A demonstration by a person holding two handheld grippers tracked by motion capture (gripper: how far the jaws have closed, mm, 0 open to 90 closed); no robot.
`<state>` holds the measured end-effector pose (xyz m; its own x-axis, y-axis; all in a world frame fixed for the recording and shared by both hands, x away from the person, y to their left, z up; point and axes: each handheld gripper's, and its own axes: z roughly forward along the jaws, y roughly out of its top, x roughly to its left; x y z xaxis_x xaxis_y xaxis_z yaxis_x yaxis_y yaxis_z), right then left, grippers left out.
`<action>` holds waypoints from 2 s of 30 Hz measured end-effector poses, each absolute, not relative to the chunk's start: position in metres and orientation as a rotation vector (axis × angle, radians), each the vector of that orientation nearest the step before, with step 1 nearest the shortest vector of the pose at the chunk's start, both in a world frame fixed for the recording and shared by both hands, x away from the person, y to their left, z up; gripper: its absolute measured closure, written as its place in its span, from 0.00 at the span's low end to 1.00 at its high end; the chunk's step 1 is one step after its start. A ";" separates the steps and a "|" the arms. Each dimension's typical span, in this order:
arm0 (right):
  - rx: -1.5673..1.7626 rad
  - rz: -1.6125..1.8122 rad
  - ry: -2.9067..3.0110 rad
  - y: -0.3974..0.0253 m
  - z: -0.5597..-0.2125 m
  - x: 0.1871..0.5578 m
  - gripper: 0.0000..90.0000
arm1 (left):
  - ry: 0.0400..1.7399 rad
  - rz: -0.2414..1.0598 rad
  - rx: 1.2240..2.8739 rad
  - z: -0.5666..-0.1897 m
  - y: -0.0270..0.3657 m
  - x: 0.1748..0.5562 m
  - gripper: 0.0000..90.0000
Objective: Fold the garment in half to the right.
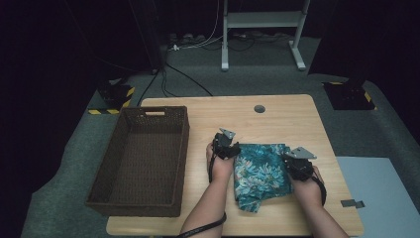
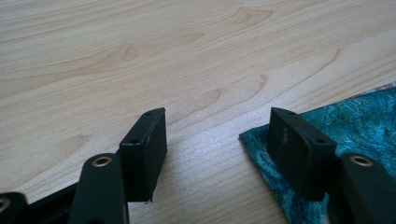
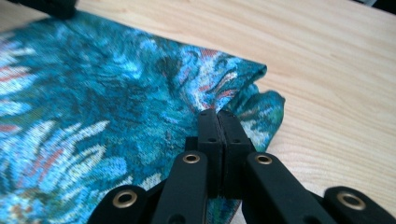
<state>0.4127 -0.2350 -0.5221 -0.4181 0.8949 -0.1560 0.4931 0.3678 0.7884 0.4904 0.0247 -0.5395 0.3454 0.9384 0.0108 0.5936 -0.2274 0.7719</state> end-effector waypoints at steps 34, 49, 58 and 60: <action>1.266 0.906 2.063 -0.243 -0.539 0.418 0.95 | 1.354 0.538 1.871 -0.535 0.034 0.434 0.36; 1.257 0.944 2.020 -0.247 -0.516 0.421 0.87 | 1.321 0.572 1.934 -0.541 0.029 0.433 0.36; 1.238 0.949 2.015 -0.235 -0.502 0.446 0.87 | 1.314 0.582 1.939 -0.540 0.028 0.433 0.36; 1.238 0.946 2.023 -0.233 -0.503 0.452 0.88 | 1.314 0.583 1.938 -0.540 0.028 0.433 0.36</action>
<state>0.4517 -0.2330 -0.5030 -0.4011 0.9093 -0.1110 0.4980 0.3181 0.8067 0.4328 0.0284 -0.5405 0.3806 0.9244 -0.0239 0.6030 -0.2284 0.7644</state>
